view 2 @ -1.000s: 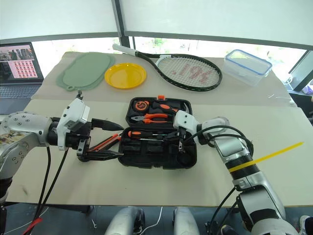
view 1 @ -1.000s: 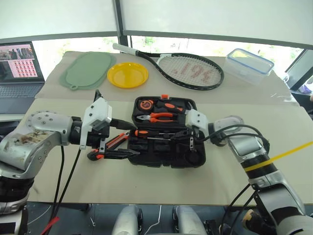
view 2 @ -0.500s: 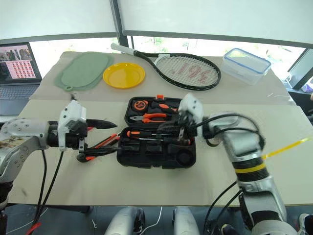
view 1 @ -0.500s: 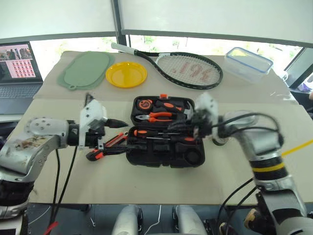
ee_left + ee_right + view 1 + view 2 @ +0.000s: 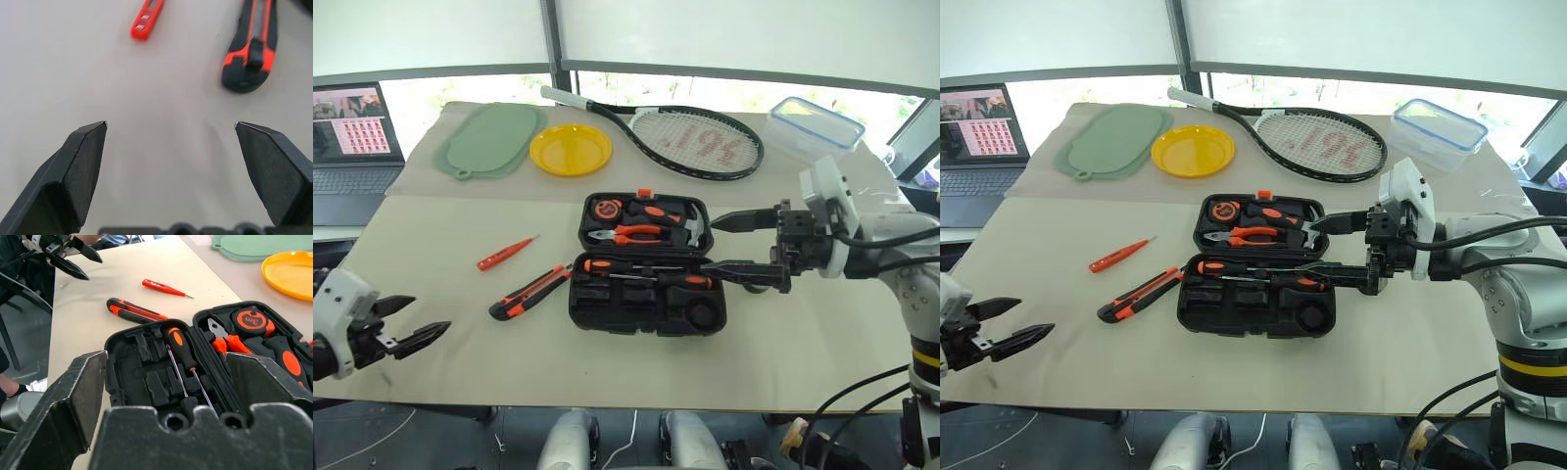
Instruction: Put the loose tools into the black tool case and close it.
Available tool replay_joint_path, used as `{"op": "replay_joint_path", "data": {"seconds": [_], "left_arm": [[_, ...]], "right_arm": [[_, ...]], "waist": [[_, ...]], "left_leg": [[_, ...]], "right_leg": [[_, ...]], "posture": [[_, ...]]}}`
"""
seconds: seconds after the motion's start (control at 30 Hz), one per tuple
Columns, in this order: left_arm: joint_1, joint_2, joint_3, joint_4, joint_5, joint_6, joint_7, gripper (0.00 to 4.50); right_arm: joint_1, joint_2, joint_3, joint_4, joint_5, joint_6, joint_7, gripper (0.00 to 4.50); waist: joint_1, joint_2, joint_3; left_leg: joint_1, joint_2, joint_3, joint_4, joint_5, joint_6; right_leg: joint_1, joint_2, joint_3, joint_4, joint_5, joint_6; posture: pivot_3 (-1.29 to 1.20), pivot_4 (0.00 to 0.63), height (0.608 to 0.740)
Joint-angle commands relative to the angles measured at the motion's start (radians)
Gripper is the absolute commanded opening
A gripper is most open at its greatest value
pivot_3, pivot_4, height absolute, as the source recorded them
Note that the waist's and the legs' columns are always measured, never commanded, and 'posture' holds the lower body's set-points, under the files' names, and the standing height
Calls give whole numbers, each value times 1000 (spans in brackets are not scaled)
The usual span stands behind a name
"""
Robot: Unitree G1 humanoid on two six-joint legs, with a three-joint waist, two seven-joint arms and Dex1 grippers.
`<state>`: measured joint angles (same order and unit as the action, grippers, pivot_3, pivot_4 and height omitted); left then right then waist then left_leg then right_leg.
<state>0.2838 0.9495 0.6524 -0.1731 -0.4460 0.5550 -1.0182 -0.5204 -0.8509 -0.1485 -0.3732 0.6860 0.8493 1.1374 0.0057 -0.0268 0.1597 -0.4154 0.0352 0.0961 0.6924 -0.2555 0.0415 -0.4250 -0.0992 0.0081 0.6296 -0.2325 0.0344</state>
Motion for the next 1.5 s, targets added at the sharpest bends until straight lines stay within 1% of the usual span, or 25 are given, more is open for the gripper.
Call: {"op": "replay_joint_path", "data": {"seconds": [0.03, 0.13, 0.17, 0.2, 0.3, 0.4, 0.5, 0.57, 0.63, 0.73, 0.83, 0.93, 1.03, 1.07, 1.2, 1.23, 1.27, 1.33, 1.4, 1.5], "left_arm": [[-164, 90, -155, 89, 45, -47, -41, 4500], [-386, 132, -380, 232, 155, -88, -74, 4500], [-490, 138, -459, 288, 189, -67, -94, 4500], [-583, 137, -521, 341, 217, -50, -110, 4500], [-815, 120, -659, 469, 271, 7, -174, 4500], [-999, 105, -802, 583, 347, 27, -274, 4500], [-1131, 70, -921, 716, 445, -47, -342, 4500], [-1230, 15, -997, 849, 523, -110, -361, 4500], [-1313, -39, -1055, 988, 601, -177, -345, 4500], [-1391, -99, -1087, 1138, 658, -240, -332, 4500], [-1446, -156, -1091, 1248, 686, -283, -347, 4500], [-1476, -193, -1091, 1314, 715, -319, -355, 4500], [-1489, -214, -1084, 1363, 739, -349, -345, 3672], [-1491, -216, -1083, 1374, 746, -359, -347, 3240], [-1490, -222, -1069, 1393, 750, -366, -370, 1773], [-1488, -221, -1063, 1392, 749, -370, -374, 1545], [-1487, -220, -1055, 1390, 747, -372, -373, 1014], [-1486, -215, -1035, 1382, 737, -379, -368, 423], [-1486, -203, -1010, 1360, 722, -420, -366, 420], [-1494, -189, -974, 1269, 689, -473, -418, 420]], "right_arm": [[3, -14, -39, -49, 45, 7, -31, 4487], [20, -15, -47, -73, 62, 8, -59, 4487], [36, -16, -56, -88, 71, 12, -71, 4487], [53, -19, -65, -104, 83, 16, -81, 4487], [111, -25, -97, -156, 123, 32, -108, 4487], [173, -27, -126, -213, 161, 41, -143, 4487], [225, -28, -145, -258, 192, 42, -178, 4487], [263, -26, -158, -292, 208, 39, -205, 4487], [288, -22, -169, -316, 219, 32, -236, 4487], [309, -24, -170, -338, 224, 21, -268, 4487], [324, -27, -171, -357, 231, 15, -287, 4487], [328, -28, -173, -370, 240, 13, -303, 4487], [333, -35, -172, -382, 246, 10, -318, 4500], [333, -37, -172, -384, 247, 10, -322, 4500], [338, -49, -171, -393, 240, 2, -330, 4500], [340, -53, -170, -395, 236, -2, -330, 4500], [342, -58, -169, -395, 232, -5, -330, 4500], [345, -67, -167, -395, 228, -11, -328, 4500], [349, -74, -172, -392, 232, -15, -327, 4500], [359, -85, -189, -385, 246, -15, -327, 4500]], "waist": [[11, 0, 0], [14, 0, 0], [14, 0, 0], [12, 0, 0], [7, -1, 0], [4, -2, 0], [-1, -2, 0], [2, -2, 0], [6, -3, 1], [7, -6, 2], [7, -6, 3], [7, -7, 3], [8, -7, 3], [8, -7, 3], [7, -7, 3], [7, -7, 3], [7, -7, 3], [7, -7, 3], [7, -7, 3], [8, -7, 3]], "left_leg": [[0, -1, -1, 0, -1, -1], [0, -2, 0, 0, -1, -2], [-1, -3, 0, 0, 1, 3], [-1, -2, 1, 0, 2, 3], [-5, -2, 1, 1, 2, 3], [-9, -2, 2, 2, 2, 3], [-8, -2, 5, 2, 2, 4], [-8, -2, 8, 2, 1, 4], [-9, -2, 8, 3, 1, 4], [-9, -3, 8, 4, 1, 5], [-10, -3, 6, 5, 1, 5], [-10, -3, 1, 6, 0, 6], [-10, -3, -1, 7, 0, 6], [-10, -3, -1, 7, 0, 6], [-10, -3, -1, 7, 0, 7], [-10, -3, -1, 7, 0, 7], [-10, -3, -1, 7, 0, 7], [-10, -3, -1, 7, 0, 7], [-10, -3, -1, 7, 0, 7], [-11, -2, -2, 7, 0, 7]], "right_leg": [[0, -1, -1, 0, 0, 0], [1, -1, -1, 0, 1, 1], [2, -1, -1, 0, 2, 3], [2, 0, -1, 0, 5, 7], [0, 5, -1, 0, 6, 8], [-2, 8, -1, 0, 6, 8], [-2, 8, 1, 0, 5, 10], [-2, 8, 1, -2, 4, 10], [-2, 8, 0, -2, 4, 10], [-2, 7, 0, -1, 5, 11], [-2, 7, 0, -2, 5, 11], [-1, 7, 0, -2, 5, 11], [-1, 7, 0, -1, 5, 12], [-1, 7, 0, -1, 5, 12], [-1, 6, 0, -1, 5, 12], [-1, 6, 0, -1, 5, 12], [-1, 6, 0, -1, 5, 12], [-1, 6, 0, -1, 5, 12], [-1, 6, 0, -1, 5, 12], [-1, 6, 0, -1, 5, 12]], "posture": [[0, 150, 738], [0, 150, 738], [0, 150, 738], [0, 150, 738], [0, 150, 738], [0, 150, 738], [0, 150, 738], [0, 150, 738], [0, 150, 738], [0, 150, 738], [0, 150, 738], [0, 150, 738], [0, 150, 738], [0, 150, 738], [0, 150, 738], [0, 150, 738], [0, 150, 738], [0, 150, 738], [0, 150, 738], [0, 150, 738]]}}
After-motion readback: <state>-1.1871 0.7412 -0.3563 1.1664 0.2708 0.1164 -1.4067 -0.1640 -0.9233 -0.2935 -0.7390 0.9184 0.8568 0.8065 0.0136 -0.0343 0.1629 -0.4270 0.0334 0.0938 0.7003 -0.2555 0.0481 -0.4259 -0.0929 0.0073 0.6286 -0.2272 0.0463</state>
